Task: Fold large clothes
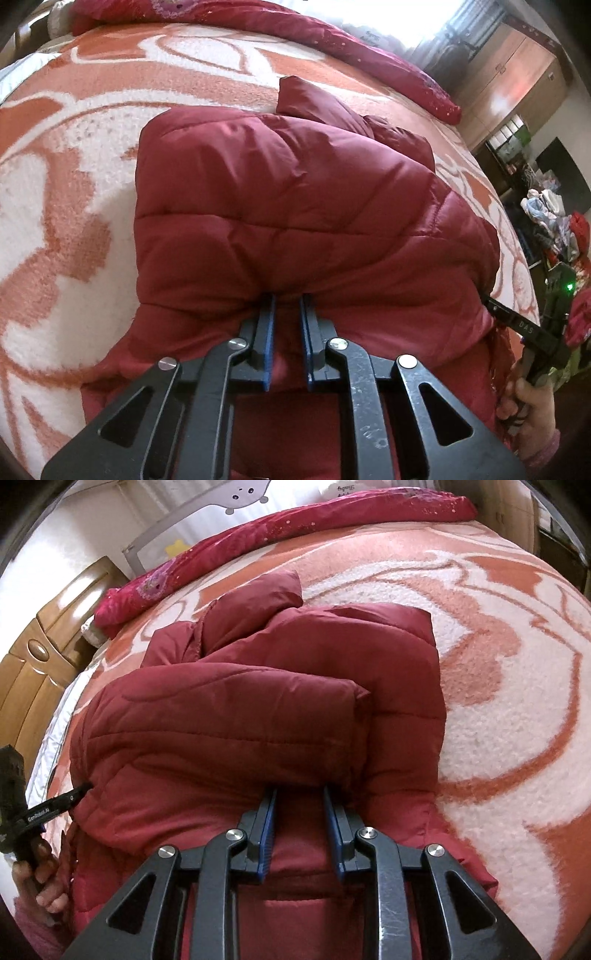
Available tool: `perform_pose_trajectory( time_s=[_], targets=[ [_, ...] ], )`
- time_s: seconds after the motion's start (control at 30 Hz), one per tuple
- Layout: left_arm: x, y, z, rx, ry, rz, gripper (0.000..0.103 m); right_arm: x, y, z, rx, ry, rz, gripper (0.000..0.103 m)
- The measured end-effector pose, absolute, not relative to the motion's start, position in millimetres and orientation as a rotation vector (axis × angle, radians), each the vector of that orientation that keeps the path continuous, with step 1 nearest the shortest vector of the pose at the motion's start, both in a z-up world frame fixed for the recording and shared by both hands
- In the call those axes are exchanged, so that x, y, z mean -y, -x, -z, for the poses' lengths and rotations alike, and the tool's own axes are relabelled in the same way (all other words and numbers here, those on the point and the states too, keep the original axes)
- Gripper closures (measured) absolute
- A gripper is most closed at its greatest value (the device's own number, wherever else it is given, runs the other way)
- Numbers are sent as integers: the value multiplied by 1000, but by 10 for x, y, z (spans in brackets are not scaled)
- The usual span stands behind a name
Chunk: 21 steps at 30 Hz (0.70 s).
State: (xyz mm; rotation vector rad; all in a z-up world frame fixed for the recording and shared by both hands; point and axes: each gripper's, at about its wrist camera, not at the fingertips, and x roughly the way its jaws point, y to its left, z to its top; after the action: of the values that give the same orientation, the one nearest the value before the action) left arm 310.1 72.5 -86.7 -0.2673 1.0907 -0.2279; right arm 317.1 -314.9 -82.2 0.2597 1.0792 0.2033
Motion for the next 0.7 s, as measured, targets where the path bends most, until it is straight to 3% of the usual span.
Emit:
perform_pose_trajectory(
  time_s=[0.53,0.7],
  targets=[
    [-818,-2903,690,-1106,272,178,92,3189,-3099,659,-1079,-301,-219,75],
    [-866,-2639,554,-1073,267,152,86,3265,-2720,390,-1037,-334,-264,48]
  ],
)
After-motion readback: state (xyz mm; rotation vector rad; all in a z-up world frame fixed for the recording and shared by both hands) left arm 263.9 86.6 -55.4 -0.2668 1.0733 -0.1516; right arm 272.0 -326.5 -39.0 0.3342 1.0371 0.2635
